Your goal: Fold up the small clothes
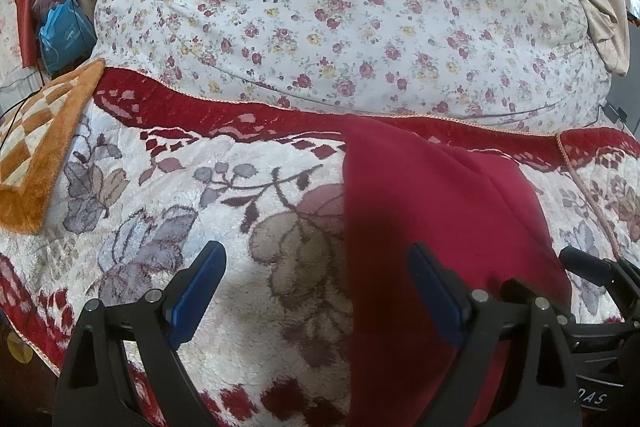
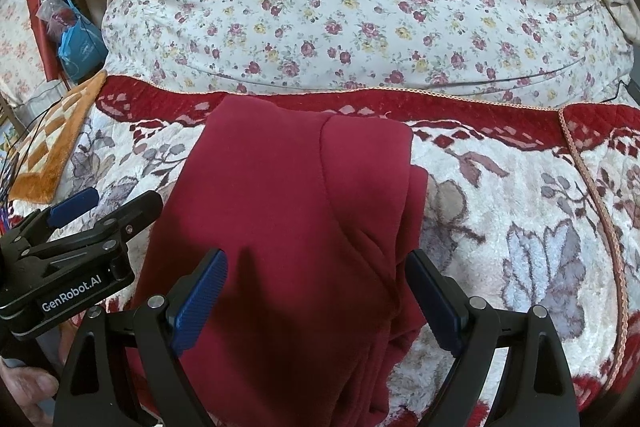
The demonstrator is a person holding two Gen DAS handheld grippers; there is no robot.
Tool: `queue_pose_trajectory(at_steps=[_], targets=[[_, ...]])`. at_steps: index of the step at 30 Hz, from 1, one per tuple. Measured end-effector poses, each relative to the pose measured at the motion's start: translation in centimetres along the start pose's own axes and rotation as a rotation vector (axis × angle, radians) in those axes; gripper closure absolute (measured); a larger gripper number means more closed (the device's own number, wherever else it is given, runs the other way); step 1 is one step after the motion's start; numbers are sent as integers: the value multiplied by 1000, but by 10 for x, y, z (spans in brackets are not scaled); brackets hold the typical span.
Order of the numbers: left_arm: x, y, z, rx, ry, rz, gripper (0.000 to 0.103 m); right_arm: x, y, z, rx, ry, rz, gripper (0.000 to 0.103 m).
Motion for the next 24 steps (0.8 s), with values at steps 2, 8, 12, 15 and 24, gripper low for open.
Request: queue_pose_trajectory(at_steps=[2, 8, 12, 15, 24], targets=[[0, 0, 0, -2, 1, 0, 12, 0, 0, 0, -1, 1, 0, 10], [1, 0, 0, 0, 0, 0, 12, -1, 0, 0, 2, 0, 1, 10], [-1, 1, -1, 3, -4, -6, 12, -1, 0, 0, 2, -2, 0, 10], [-2, 0, -2, 1, -4, -7, 12, -2, -1, 1, 1, -3, -1, 10], [0, 1, -1, -1, -1, -6, 12, -1, 0, 1, 2, -1, 0, 10]])
Point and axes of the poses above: each gripper's, at about its wrist camera, not at the fingertips, and y roughly against the way its jaws point, x to its right, z to its underside, the point moved 1 cm from there along -y, roughly the way its jaws point, and after that the axes turned 1 degree about -x, right-handed, at the moved point
